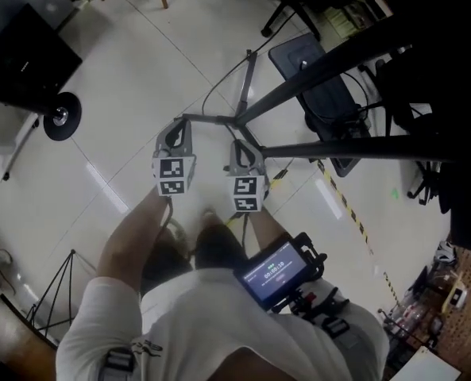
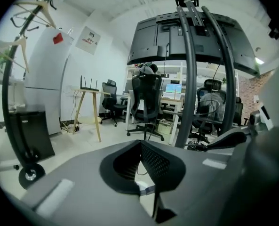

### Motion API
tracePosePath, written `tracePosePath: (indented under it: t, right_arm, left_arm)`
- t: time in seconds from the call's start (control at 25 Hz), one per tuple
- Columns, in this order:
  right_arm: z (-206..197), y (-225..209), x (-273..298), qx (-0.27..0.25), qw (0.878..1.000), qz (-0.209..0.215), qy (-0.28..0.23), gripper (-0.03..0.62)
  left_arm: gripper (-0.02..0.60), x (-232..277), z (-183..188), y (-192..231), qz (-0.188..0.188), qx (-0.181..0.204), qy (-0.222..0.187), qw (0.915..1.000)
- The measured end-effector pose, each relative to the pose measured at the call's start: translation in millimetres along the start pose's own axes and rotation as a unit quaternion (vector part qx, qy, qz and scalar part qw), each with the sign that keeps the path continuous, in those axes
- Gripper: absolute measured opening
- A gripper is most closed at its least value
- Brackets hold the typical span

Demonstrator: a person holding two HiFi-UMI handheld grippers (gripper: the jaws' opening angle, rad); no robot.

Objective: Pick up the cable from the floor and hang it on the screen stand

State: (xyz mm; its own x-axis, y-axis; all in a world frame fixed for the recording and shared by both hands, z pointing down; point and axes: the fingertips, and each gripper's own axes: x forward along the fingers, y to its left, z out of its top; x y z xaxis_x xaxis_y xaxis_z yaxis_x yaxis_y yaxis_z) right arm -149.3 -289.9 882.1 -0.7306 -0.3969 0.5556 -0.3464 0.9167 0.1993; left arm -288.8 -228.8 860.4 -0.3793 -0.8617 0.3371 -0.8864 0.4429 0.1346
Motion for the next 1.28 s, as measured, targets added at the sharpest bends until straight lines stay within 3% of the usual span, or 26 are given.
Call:
tracePosePath:
  t: [0.28, 0.6, 1.0, 1.28]
  right_arm:
    - [136, -20, -77, -0.012, 0.999, -0.004, -0.043, 0.037]
    - [247, -44, -165, -0.019, 0.995, -0.011, -0.097, 0.037]
    - [363, -61, -252, -0.05, 0.98, -0.025, -0.191, 0.037]
    - [426, -64, -292, -0.046, 0.967, -0.034, -0.248, 0.037]
  left_arm:
    - [0.002, -56, 130, -3, 0.009, 0.012, -0.02, 0.9997]
    - [0.002, -111, 242, -26, 0.013, 0.026, -0.052, 0.9982]
    - [0.003, -171, 321, -39, 0.016, 0.048, -0.095, 0.9942]
    - [0.002, -202, 338, -22, 0.026, 0.058, -0.116, 0.9912]
